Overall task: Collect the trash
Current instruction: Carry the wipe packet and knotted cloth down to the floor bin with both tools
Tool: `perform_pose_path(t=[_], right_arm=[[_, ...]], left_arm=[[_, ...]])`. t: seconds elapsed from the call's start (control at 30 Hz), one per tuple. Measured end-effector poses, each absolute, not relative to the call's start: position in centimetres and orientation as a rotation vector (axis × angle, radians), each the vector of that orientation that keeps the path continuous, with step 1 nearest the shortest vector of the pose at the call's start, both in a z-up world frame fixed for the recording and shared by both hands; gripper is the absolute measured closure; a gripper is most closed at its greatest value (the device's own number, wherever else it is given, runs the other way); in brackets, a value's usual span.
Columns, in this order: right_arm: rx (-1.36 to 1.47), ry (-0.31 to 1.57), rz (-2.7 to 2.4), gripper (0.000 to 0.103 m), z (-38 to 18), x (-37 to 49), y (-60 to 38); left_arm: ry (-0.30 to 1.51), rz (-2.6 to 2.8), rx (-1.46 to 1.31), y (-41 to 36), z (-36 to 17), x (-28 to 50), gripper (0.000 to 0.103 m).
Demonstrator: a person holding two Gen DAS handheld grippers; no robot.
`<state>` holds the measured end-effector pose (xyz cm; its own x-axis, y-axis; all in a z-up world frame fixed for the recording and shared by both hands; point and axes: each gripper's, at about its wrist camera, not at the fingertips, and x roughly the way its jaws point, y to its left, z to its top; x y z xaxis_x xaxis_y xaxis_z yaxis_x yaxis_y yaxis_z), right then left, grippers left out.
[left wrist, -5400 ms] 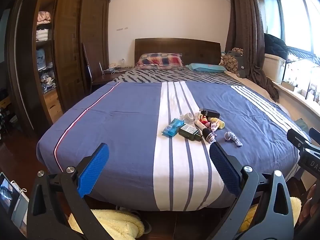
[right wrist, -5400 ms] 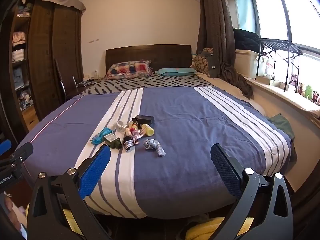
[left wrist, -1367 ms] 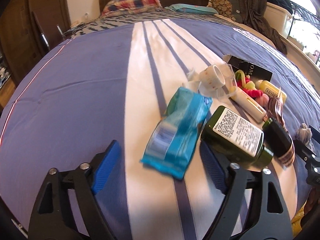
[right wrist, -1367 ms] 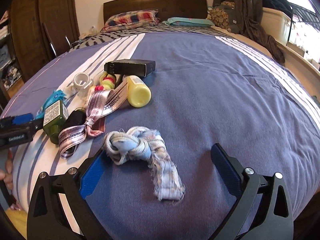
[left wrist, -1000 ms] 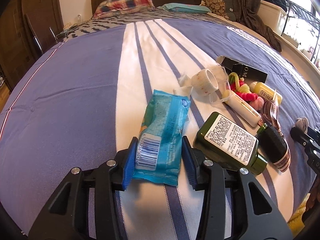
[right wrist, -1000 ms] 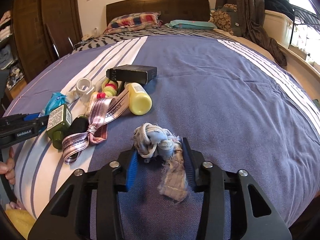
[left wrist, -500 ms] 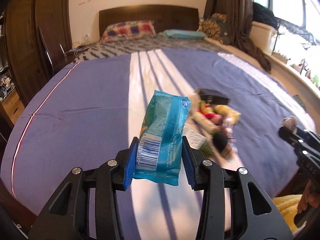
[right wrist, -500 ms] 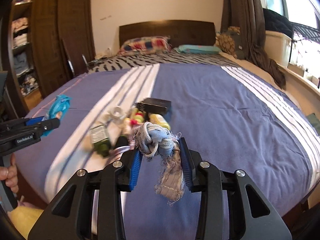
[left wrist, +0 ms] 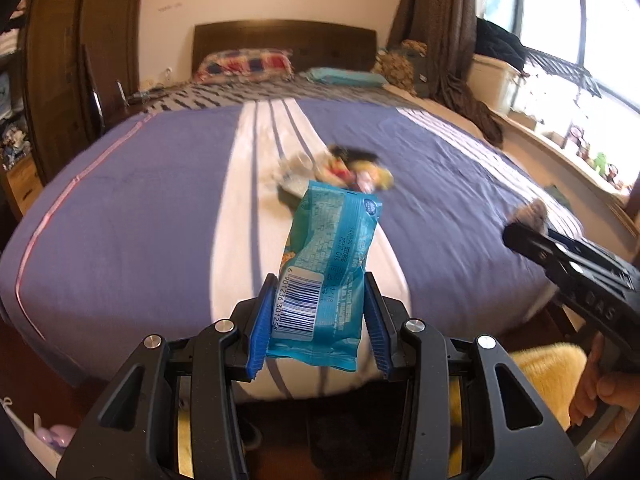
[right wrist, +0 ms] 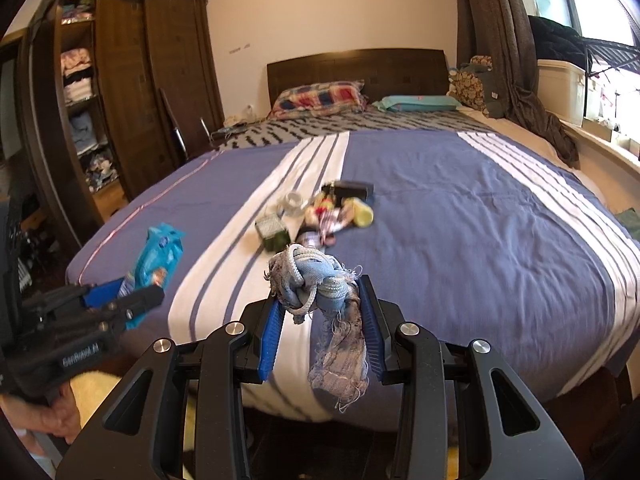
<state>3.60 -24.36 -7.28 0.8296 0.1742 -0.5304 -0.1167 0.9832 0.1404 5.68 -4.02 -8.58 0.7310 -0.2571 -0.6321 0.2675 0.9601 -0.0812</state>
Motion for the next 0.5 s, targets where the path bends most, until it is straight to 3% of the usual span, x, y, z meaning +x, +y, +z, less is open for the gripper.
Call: perform_pose_path(t=[0.5], right_arm=[[0.055,0.756,0.123,0.066,-13.8,0.9,-23.6]], left_arm=[[0.912,-0.304,0.017,-3.8,-16.8,2.9,0.063]])
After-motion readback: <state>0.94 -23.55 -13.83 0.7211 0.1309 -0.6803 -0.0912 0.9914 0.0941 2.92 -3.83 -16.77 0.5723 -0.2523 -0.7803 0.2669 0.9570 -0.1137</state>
